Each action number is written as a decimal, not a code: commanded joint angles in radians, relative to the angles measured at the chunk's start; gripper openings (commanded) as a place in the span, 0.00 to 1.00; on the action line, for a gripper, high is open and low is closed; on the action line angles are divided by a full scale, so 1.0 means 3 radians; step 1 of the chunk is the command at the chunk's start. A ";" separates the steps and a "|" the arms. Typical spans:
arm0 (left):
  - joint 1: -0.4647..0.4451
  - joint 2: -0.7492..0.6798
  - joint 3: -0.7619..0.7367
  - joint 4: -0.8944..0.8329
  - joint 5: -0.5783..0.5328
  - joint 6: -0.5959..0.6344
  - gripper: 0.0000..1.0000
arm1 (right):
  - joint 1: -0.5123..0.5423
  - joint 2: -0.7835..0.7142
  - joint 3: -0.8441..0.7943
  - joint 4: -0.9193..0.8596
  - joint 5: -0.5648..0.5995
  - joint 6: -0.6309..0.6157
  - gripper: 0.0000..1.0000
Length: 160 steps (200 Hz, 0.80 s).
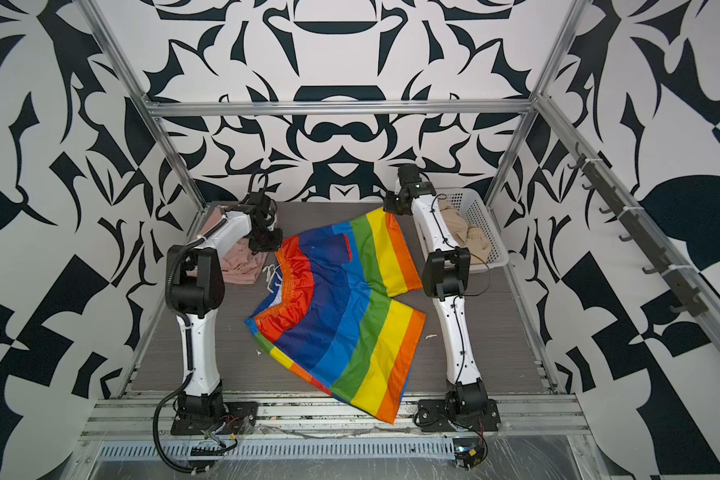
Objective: Fold and stack the shorts
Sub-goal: 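Lift the leg hem with the right gripper and fold it over toward the left gripper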
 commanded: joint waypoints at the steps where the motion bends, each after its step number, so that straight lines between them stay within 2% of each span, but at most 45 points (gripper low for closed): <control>1: 0.0079 0.0103 0.0566 -0.0141 0.0285 -0.0125 0.00 | -0.0174 -0.0464 0.0232 0.0322 -0.0286 0.0184 0.00; 36: 0.0104 0.0119 0.0884 -0.0005 0.0423 -0.0026 0.00 | -0.0257 -0.0770 0.0222 0.0351 -0.0507 0.0197 0.00; 51: 0.0121 -0.0021 0.0734 0.0164 0.0427 0.0040 0.00 | -0.0256 -0.0941 0.0116 0.0246 -0.0623 0.0138 0.00; 64: 0.0152 -0.0258 0.0386 0.0410 0.0482 0.0052 0.00 | -0.0260 -0.1212 -0.0211 0.0217 -0.0736 0.0106 0.00; 97: 0.0218 -0.0986 -0.0705 0.1292 0.0585 0.0001 0.00 | -0.0240 -0.2316 -0.2192 0.0768 -0.0879 0.0197 0.00; 129: 0.0227 -0.1474 -0.1384 0.1534 0.0554 -0.0052 0.00 | -0.0146 -0.3371 -0.4115 0.1273 -0.0912 0.0341 0.00; 160: 0.0229 -0.2036 -0.2254 0.1734 0.0431 -0.0336 0.00 | 0.0140 -0.4192 -0.5577 0.1407 -0.0735 0.0380 0.00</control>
